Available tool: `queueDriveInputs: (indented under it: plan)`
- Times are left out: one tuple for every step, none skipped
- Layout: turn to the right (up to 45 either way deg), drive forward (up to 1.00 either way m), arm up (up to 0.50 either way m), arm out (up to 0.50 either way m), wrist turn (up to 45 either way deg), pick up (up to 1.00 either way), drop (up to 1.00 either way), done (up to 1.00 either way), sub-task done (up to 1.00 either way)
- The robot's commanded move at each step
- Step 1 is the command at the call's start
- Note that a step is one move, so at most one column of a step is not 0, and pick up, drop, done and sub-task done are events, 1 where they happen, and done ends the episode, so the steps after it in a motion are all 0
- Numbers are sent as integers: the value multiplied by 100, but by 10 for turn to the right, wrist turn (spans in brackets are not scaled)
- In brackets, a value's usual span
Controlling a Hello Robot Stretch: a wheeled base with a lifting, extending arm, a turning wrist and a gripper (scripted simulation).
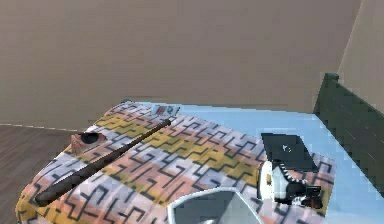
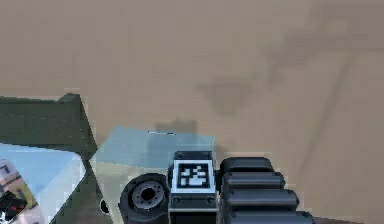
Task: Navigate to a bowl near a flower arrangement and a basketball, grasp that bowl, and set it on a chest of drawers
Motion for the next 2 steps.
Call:
queueDriveInputs:
  plan:
    - [450,0,0,0,0,0,0,0,0]
    - [450,0,0,0,0,0,0,0,0]
